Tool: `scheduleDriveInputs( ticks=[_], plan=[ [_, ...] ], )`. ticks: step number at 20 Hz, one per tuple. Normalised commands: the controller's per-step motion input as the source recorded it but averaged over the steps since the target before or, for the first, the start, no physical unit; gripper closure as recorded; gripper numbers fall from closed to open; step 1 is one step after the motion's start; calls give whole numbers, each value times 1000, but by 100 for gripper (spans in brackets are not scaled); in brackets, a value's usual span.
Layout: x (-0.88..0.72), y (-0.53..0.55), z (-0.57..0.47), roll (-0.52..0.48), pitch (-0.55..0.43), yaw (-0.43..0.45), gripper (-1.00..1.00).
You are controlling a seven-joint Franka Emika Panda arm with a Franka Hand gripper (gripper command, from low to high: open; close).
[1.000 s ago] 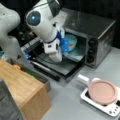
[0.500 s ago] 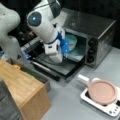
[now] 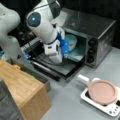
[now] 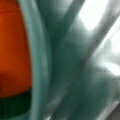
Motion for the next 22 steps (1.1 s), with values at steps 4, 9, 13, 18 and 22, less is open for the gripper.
scheduleDriveInputs(
  ticks=[4,9,13,18,22],
  plan=[
    [-25,-103,-111,69,-112,32,100],
    [-11,-99,-108,71,-106,19,100],
    [-17,-116,-75,70,-84,16,100],
    [-37,-135,-25,68,-64,47,100],
    [-61,-158,51,28,-25,74,100]
  ],
)
